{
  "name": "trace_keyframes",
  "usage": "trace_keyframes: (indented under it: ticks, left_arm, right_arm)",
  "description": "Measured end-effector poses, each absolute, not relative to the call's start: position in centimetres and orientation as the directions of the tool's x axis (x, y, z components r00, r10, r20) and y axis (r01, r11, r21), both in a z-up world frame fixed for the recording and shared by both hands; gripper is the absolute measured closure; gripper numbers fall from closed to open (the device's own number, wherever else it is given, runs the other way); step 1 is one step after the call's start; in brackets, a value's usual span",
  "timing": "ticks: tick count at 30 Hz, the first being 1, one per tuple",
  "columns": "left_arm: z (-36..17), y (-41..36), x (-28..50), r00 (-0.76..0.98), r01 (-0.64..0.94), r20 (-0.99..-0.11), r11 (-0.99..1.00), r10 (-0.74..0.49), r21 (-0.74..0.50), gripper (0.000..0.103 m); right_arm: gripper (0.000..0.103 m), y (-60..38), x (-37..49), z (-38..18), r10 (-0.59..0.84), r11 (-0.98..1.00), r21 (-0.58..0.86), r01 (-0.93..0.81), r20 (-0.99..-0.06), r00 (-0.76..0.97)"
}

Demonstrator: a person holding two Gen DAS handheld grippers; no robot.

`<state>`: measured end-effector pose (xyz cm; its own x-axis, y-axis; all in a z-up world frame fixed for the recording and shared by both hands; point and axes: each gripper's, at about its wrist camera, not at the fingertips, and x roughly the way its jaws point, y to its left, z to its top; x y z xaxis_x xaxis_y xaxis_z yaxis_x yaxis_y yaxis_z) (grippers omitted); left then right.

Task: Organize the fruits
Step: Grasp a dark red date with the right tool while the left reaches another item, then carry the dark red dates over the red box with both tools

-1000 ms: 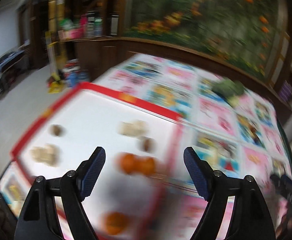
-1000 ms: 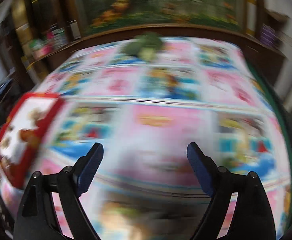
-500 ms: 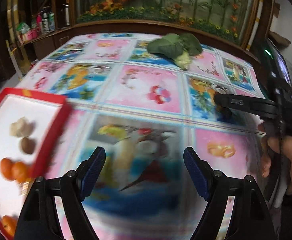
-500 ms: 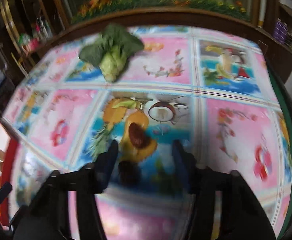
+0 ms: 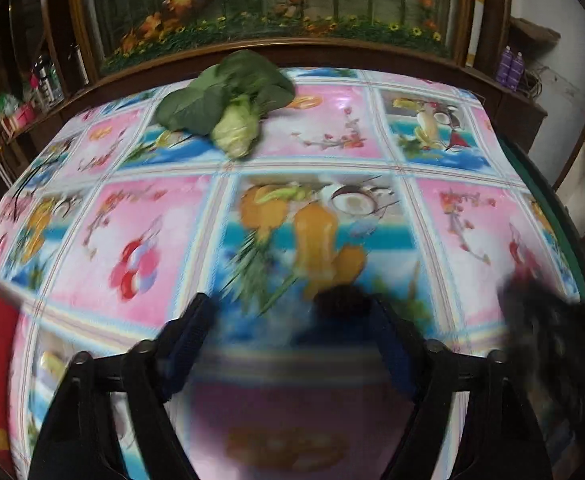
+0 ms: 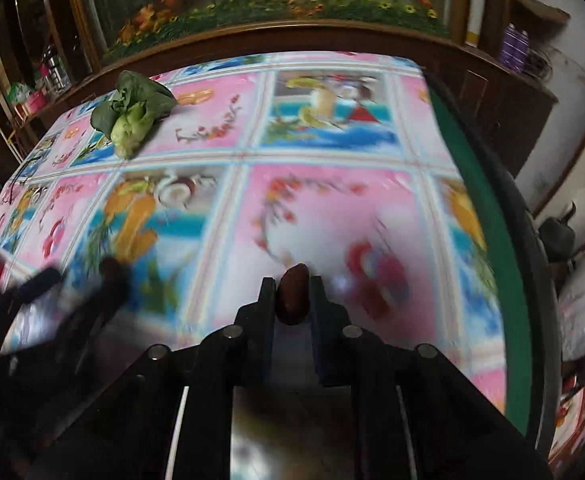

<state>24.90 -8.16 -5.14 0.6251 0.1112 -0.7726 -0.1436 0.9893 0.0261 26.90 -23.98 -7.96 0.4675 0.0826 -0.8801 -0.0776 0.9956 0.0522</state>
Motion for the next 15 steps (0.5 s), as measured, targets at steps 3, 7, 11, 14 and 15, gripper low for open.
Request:
trace_keyframes:
  ticks: [3,7,11,14,15]
  left_arm:
    - [-4.9,-8.8,24.6,0.63,-0.112,-0.767,0.991,0.123,0.068,0.081]
    - [-4.7,-7.3,22.5,0.623,-0.112,-0.775,0.992,0.11,0.051,0.082]
    - [-4.6,-4.8,18.8,0.611,-0.136,-0.783,0.99,0.118,0.043,0.083]
    - [-4.5,-2.8,15.7,0.602,-0.157,-0.789,0.987,0.122,0.033,0.083]
    - [-4.4,-2.0,14.3,0.601,-0.16,-0.79,0.987,0.121,0.029,0.083]
  right_arm:
    - [0.086,-24.7,25.5,-7.8,0.089,0.996,0.066,-0.065,-0.876,0.474]
    - [0.086,-23.9,23.7,-7.5,0.105,0.994,0.085,-0.063,-0.872,0.478]
    - [0.086,-21.9,21.3,-7.1,0.133,0.991,0.1,-0.093,-0.867,0.48]
    - [0.086,-19.8,19.0,-6.4,0.153,0.987,0.112,-0.113,-0.861,0.486]
    - [0.086,-19.3,18.3,-6.2,0.158,0.987,0.117,-0.113,-0.859,0.488]
